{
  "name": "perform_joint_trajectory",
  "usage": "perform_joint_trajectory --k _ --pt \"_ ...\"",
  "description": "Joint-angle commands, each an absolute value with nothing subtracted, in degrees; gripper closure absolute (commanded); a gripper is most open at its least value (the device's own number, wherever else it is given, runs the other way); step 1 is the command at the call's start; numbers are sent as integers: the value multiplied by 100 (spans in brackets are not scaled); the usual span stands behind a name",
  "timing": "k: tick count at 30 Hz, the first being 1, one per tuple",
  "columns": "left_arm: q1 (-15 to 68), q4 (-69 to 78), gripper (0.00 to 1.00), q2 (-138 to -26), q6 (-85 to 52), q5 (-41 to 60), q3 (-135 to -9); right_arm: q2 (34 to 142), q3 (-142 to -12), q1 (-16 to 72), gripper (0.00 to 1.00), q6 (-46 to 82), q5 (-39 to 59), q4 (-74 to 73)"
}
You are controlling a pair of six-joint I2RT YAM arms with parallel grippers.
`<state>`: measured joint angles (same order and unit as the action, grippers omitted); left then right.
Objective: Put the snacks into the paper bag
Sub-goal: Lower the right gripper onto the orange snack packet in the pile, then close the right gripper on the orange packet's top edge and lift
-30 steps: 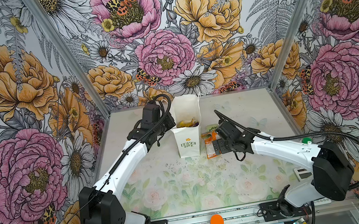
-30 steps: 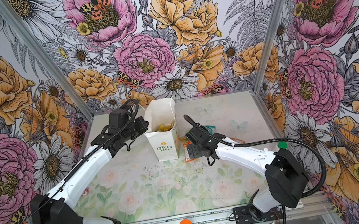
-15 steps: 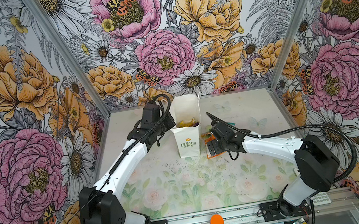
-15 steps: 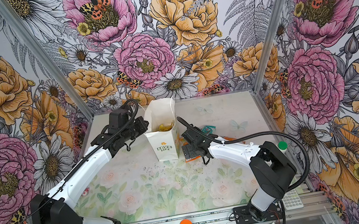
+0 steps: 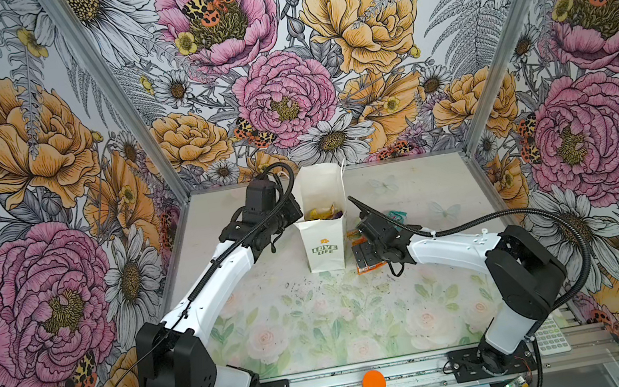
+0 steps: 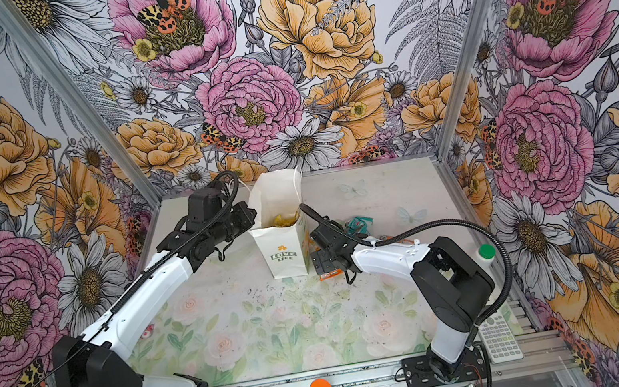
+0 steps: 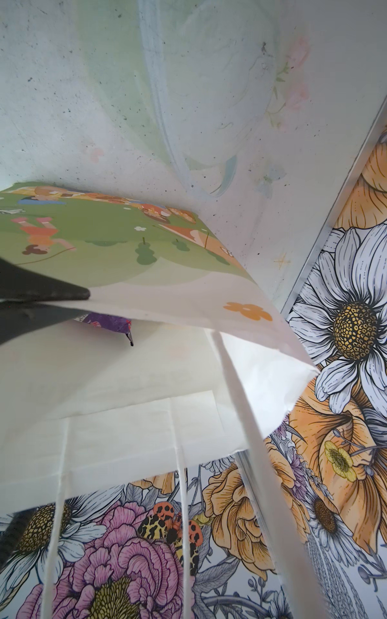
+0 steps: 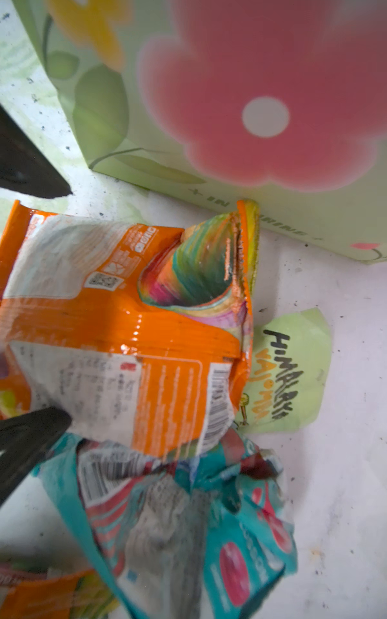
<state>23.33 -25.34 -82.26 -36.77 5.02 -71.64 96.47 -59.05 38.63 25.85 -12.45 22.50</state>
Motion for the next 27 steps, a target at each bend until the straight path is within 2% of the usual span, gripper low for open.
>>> perform_joint_trajectory --k 1,14,27 --pt "2286 -2571 100 -8165 -3700 577 -7041 9888 -5924 3823 0 2566 -1354 1931" --pt "2266 -2568 100 -8152 -3700 580 -7034 10330 -5858 3814 0 2602 -1397 1697" --pt "2294 -2568 100 -8174 -3709 580 -7061 10327 -5666 3753 0 2654 -1442 1618"
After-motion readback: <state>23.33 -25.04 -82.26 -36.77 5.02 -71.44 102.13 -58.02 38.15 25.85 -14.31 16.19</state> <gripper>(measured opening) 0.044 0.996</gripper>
